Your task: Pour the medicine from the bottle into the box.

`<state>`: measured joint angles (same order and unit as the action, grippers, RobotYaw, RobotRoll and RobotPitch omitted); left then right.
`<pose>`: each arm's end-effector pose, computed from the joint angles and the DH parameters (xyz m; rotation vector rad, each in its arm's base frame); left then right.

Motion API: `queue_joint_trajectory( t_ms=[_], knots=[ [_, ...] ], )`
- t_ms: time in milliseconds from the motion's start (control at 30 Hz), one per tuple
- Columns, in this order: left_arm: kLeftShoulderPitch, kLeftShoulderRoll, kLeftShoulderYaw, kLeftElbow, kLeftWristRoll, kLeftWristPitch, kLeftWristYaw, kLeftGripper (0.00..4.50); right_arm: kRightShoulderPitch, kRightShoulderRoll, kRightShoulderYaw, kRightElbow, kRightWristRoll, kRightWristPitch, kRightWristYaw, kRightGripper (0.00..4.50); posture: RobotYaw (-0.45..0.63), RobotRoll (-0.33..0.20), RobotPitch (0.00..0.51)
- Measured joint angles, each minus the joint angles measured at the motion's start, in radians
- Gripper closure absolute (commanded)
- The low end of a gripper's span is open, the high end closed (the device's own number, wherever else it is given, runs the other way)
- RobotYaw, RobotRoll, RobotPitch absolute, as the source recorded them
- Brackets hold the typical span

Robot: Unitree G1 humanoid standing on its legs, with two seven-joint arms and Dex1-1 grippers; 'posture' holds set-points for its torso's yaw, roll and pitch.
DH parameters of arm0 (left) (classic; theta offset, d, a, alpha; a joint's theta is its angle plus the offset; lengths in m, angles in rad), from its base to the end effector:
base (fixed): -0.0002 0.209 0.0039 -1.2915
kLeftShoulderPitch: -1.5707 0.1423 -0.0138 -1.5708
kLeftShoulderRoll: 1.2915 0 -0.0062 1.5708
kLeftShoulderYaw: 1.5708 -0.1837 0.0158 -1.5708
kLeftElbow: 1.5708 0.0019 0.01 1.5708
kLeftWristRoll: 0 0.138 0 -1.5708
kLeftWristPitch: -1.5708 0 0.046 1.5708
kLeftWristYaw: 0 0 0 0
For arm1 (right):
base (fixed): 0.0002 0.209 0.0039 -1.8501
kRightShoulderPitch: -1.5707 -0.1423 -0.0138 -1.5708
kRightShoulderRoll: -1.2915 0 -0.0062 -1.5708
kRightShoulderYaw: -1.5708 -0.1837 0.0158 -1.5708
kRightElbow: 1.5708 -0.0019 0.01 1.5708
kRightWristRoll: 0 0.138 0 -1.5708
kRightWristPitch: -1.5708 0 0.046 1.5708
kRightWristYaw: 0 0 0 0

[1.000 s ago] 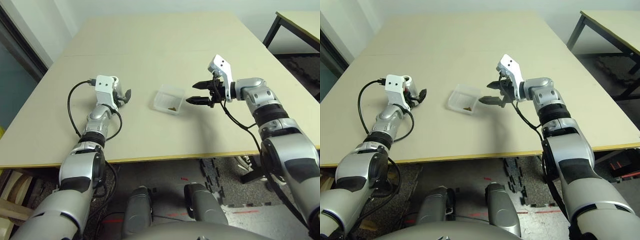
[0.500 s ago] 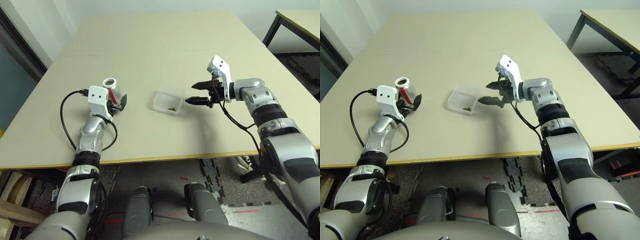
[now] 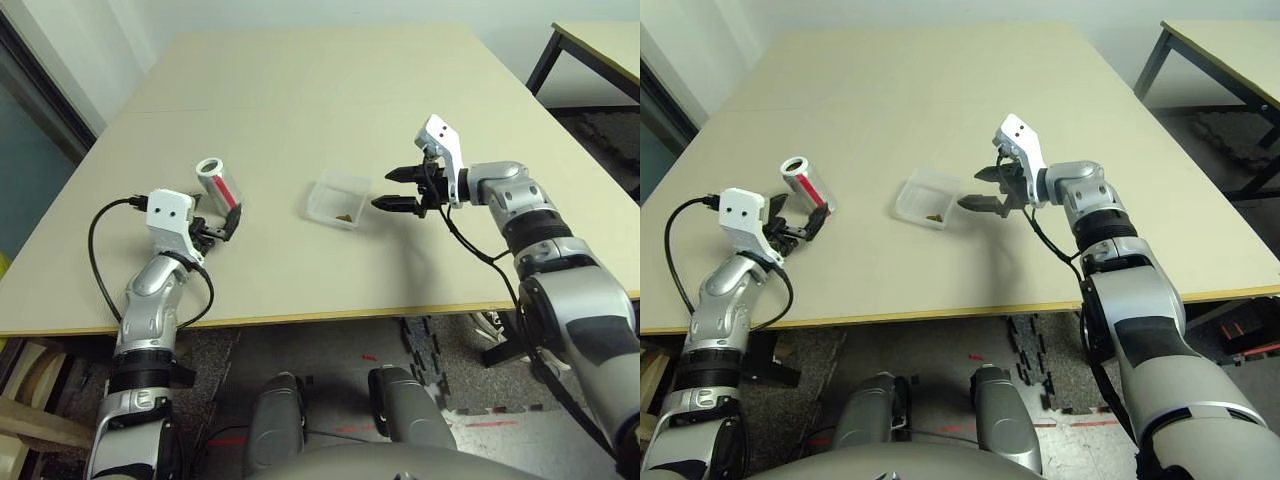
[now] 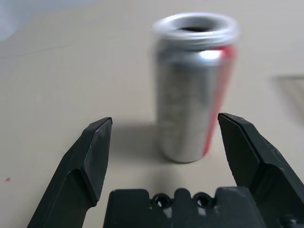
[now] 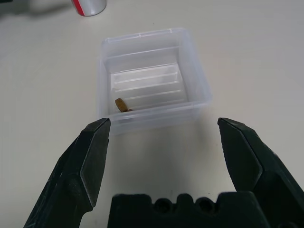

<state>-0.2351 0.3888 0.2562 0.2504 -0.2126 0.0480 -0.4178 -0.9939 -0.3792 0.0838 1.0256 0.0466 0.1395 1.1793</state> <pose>0.2409 0.2700 0.0809 0.1053 0.0040 -0.1483 0.3595 -0.2018 0.1463 -0.2110 0.3527 1.0935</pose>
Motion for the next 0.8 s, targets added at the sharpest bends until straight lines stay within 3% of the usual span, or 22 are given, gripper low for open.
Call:
queue_joint_trajectory(
  t_ms=[167,533,800],
  knots=[
    [0.054,0.026,0.017,-0.088,-0.049,0.042,-0.019,0.03,-0.002,-0.001,-0.023,0.010,0.005,-0.003,-0.021,0.00,-0.14,0.000,0.077],
    [0.125,0.184,0.135,-0.128,-0.177,0.092,-0.172,0.03,-0.004,-0.032,-0.152,0.040,0.078,0.007,-0.124,0.00,-0.11,0.000,0.088],
    [0.050,0.269,0.207,0.058,-0.173,0.072,-0.145,0.03,0.022,-0.084,-0.244,0.050,0.114,-0.002,-0.240,0.00,-0.11,0.000,0.099]
  ],
)
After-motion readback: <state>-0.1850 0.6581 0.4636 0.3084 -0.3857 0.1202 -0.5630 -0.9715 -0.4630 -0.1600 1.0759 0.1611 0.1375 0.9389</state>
